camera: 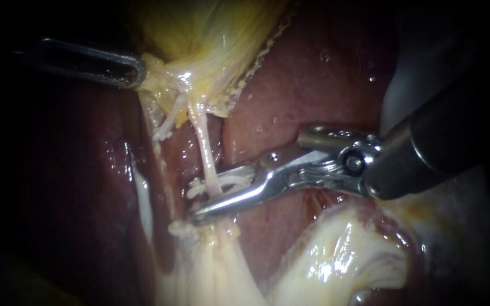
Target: Clipping second clip right tube
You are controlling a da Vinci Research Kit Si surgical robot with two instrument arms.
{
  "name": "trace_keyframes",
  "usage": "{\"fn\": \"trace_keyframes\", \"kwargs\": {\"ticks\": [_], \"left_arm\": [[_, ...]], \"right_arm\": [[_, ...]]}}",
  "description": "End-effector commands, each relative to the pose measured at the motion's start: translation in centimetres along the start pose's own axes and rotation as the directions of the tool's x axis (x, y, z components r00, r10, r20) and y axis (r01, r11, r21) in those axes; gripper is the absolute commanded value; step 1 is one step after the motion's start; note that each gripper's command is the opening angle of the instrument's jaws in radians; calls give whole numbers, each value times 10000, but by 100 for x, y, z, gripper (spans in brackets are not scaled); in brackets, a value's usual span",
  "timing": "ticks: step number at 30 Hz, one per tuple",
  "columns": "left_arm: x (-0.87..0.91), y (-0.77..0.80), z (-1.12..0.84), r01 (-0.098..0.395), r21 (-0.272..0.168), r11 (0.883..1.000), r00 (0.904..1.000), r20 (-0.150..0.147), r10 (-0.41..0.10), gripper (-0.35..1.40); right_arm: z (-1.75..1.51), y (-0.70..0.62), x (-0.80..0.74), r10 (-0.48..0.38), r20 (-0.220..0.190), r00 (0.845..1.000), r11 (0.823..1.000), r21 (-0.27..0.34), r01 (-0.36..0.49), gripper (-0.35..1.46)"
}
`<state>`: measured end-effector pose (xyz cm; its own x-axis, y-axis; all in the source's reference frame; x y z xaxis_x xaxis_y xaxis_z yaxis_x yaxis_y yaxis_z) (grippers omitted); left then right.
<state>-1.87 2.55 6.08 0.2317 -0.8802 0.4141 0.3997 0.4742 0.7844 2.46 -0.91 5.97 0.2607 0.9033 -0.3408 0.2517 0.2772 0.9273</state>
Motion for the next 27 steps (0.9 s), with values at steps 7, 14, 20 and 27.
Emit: {"fn": "trace_keyframes", "kwargs": {"ticks": [7, 14, 20, 27], "left_arm": [[0, 0, 0, -4, -8, 10000, 10000, 2, 4, -35], [0, 0, 1, -3, -10, 10000, 10000, 4, 3, -35], [0, 0, 1, -3, -11, 10000, 10000, 5, 3, -35], [0, 0, 1, -4, -10, 10000, 10000, 4, 4, -35]], "right_arm": [[4, -5, 2, 77, -623, 9980, 9989, 473, -48, 35], [3, -4, 0, 58, -505, 9987, 9983, 587, -28, 7], [7, 0, -4, 26, -485, 9988, 9983, 576, 2, -10], [7, 2, -7, 240, -362, 9991, 9975, 669, -215, -35]]}}
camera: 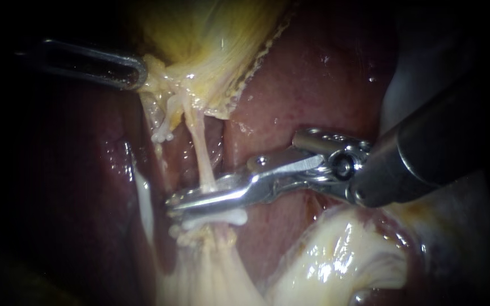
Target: Clipping second clip right tube
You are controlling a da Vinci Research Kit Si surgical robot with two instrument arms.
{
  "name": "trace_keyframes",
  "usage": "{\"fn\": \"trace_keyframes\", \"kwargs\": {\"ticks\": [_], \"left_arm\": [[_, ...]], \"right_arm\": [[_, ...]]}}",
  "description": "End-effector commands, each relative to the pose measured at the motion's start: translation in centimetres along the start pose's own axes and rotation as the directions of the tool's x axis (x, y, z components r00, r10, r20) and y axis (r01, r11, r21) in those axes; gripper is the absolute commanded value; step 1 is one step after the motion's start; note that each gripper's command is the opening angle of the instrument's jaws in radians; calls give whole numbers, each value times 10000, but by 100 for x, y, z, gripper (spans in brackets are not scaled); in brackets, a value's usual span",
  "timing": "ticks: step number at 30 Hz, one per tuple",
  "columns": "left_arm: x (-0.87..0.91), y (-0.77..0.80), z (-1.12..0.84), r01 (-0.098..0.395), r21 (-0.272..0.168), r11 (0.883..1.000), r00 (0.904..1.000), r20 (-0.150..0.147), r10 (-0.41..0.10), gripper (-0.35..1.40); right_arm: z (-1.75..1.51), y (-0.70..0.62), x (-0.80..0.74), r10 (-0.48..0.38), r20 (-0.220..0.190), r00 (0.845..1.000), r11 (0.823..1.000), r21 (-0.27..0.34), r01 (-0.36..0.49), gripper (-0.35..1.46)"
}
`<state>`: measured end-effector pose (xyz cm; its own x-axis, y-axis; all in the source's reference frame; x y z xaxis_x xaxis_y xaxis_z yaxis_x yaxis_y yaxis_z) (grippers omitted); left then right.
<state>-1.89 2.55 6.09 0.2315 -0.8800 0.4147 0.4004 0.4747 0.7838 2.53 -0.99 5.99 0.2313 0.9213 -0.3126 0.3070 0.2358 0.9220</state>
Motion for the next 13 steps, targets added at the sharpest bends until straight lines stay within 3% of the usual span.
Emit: {"fn": "trace_keyframes", "kwargs": {"ticks": [1, 13], "left_arm": [[0, 0, 0, 1, -1, 10000, 10000, 0, -1, -35], [0, 0, 0, 2, -3, 10000, 10000, 1, -2, -35]], "right_arm": [[-1, 1, -2, -2, 27, 10000, 10000, 16, 2, -35], [-2, 2, -3, 113, 71, 9999, 9999, 47, -113, -35]]}}
